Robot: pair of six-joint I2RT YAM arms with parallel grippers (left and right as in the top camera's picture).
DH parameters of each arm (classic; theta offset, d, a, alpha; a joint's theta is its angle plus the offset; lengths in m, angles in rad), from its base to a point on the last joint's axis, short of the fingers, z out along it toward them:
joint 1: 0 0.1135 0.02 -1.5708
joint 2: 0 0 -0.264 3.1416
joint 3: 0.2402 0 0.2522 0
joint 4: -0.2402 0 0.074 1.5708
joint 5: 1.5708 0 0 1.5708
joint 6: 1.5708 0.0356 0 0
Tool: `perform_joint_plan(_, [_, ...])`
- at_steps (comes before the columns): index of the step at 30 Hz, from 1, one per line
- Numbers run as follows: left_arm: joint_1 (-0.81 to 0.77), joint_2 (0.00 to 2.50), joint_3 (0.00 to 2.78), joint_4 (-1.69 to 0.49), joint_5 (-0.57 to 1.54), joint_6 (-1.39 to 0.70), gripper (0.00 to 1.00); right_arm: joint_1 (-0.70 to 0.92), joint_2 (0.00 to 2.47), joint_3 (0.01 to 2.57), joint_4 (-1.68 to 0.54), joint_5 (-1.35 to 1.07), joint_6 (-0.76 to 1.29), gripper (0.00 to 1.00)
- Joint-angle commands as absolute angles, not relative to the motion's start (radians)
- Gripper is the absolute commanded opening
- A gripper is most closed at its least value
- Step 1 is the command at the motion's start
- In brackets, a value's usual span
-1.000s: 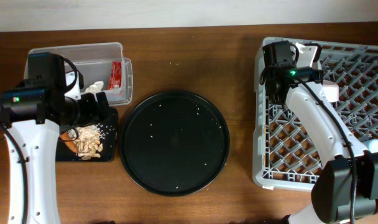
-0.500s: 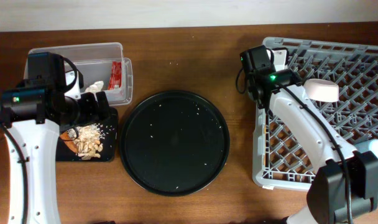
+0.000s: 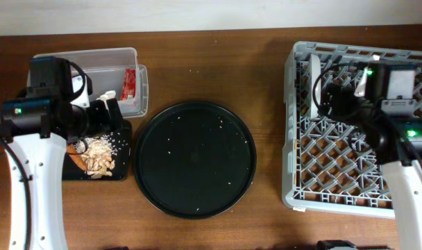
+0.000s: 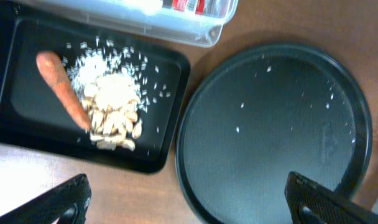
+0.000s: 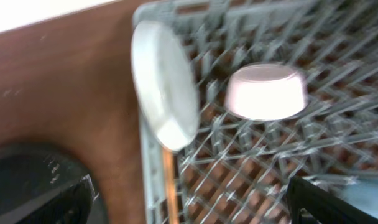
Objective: Sort waste into correct bins and load items into the dishwasher rack
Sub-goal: 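Release the plate and withdraw the right gripper to the rack's front edge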
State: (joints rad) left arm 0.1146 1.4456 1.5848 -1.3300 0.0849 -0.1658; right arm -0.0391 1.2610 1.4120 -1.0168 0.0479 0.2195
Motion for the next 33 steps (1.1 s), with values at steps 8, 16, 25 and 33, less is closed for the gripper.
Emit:
perform_joint_plan(8, [-0.050,1.656,1.598,-1.367,0.055,-0.152,0.99,-0.086,1.467,1.419,-1.271,-0.292,0.007,0.98])
perform_joint_plan(16, [-0.050,1.602,1.517,-1.442,0.055,-0.152,0.99,-0.086,1.412,1.338,-1.316,-0.232,0.004,0.99])
perform_joint_plan(25, [-0.050,0.971,0.969,-1.007,0.056,-0.153,0.99,-0.086,0.906,1.003,-1.056,-0.219,0.007,0.98])
perform_joint_plan(33, [-0.050,0.540,0.872,-0.966,0.056,-0.153,0.99,-0.086,0.651,0.942,-1.068,-0.179,0.007,0.98])
